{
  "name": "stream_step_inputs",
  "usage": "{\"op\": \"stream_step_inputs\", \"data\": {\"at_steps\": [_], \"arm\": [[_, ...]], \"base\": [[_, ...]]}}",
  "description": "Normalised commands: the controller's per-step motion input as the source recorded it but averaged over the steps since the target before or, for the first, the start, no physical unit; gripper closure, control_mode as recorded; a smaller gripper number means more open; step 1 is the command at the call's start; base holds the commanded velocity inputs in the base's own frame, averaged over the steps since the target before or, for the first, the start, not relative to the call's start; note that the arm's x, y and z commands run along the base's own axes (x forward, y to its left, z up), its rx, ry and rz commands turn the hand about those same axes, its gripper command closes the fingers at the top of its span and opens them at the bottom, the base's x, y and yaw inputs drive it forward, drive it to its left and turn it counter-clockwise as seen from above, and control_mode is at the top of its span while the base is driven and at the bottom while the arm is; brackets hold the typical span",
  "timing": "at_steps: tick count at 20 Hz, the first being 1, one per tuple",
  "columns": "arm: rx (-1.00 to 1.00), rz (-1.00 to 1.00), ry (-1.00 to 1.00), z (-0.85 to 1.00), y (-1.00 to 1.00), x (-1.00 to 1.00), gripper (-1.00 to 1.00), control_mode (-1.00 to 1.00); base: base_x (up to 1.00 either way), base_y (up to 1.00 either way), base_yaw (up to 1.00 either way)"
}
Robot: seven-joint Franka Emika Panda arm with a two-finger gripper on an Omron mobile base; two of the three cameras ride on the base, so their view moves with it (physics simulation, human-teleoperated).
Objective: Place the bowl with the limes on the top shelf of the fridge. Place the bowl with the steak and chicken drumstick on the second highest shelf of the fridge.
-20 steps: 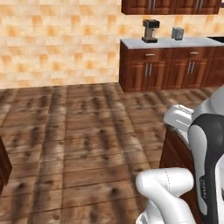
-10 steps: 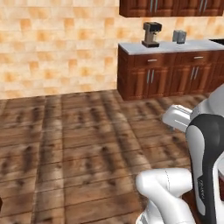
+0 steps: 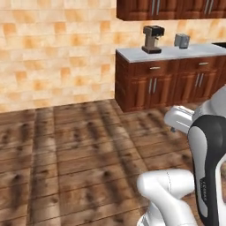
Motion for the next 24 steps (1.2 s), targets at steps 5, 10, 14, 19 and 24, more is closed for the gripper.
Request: {"op": "stream_step_inputs", "data": {"at_steps": [5, 10, 14, 19, 24], "arm": [[0.00, 0.00, 0.00, 0.00, 0.00, 0.00, -1.00, 1.00], [0.00, 0.00, 0.00, 0.00, 0.00, 0.00, -1.00, 1.00], [0.00, 0.00, 0.00, 0.00, 0.00, 0.00, -1.00, 1.00], [0.00, 0.00, 0.00, 0.00, 0.00, 0.00, -1.00, 1.00], [0.00, 0.00, 0.00, 0.00, 0.00, 0.00, -1.00, 1.00]], "base": [[1.00, 0.28, -0.33], [0.81, 0.41, -0.68], [0.28, 0.40, -0.89], [0.53, 0.31, -0.77], [0.87, 0.06, -0.61]]}}
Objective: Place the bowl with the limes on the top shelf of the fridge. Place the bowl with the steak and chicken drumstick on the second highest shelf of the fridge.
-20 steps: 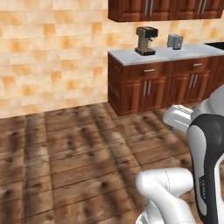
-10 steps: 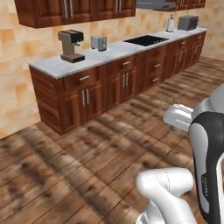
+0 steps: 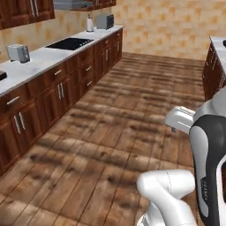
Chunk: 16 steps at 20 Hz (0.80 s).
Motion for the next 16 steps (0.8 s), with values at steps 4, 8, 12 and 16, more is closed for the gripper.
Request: {"op": "stream_step_inputs", "data": {"at_steps": [4, 8, 12, 16], "arm": [[0.00, 0.00, 0.00, 0.00, 0.00, 0.00, -1.00, 1.00], [0.00, 0.00, 0.00, 0.00, 0.00, 0.00, -1.00, 1.00], [0.00, 0.00, 0.00, 0.00, 0.00, 0.00, -1.00, 1.00], [0.00, 0.00, 0.00, 0.00, 0.00, 0.00, -1.00, 1.00]], "base": [[0.96, 0.26, -0.59], [1.00, 0.36, -0.54], [1.00, 0.38, -0.35], [1.00, 0.25, -0.25]]}}
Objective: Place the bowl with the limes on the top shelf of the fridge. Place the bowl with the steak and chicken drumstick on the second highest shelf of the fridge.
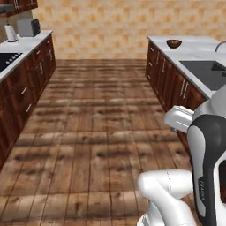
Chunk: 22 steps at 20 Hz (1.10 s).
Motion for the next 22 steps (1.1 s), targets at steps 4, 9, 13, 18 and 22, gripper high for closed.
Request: {"op": "stream_step_inputs", "data": {"at_steps": [4, 9, 13, 18, 22], "arm": [[0.00, 0.00, 0.00, 0.00, 0.00, 0.00, -1.00, 1.00], [0.00, 0.00, 0.00, 0.00, 0.00, 0.00, -1.00, 1.00], [0.00, 0.00, 0.00, 0.00, 0.00, 0.00, -1.00, 1.00], [0.00, 0.00, 0.00, 0.00, 0.00, 0.00, -1.00, 1.00], [0.00, 0.00, 0.00, 0.00, 0.00, 0.00, -1.00, 1.00]], "base": [[1.00, 0.00, -0.20], [1.00, 0.00, -0.17], [1.00, 0.00, -0.15], [1.00, 0.00, -0.12], [1.00, 0.00, -0.11]]}}
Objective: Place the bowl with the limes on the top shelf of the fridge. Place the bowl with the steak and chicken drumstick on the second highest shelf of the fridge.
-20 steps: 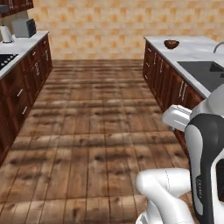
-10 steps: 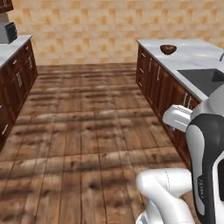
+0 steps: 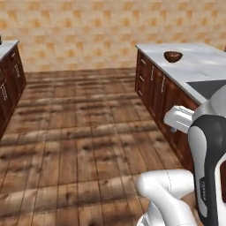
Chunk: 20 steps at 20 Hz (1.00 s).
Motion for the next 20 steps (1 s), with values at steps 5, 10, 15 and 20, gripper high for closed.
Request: {"op": "stream_step_inputs", "data": {"at_steps": [5, 10, 15, 20], "arm": [[0.00, 0.00, 0.00, 0.00, 0.00, 0.00, -1.00, 1.00], [0.00, 0.00, 0.00, 0.00, 0.00, 0.00, -1.00, 1.00], [0.00, 0.00, 0.00, 0.00, 0.00, 0.00, -1.00, 1.00], [0.00, 0.00, 0.00, 0.00, 0.00, 0.00, -1.00, 1.00]], "base": [[1.00, 0.00, -0.07], [1.00, 0.01, -0.10], [1.00, 0.19, -0.32], [1.00, 0.37, -0.41]]}}
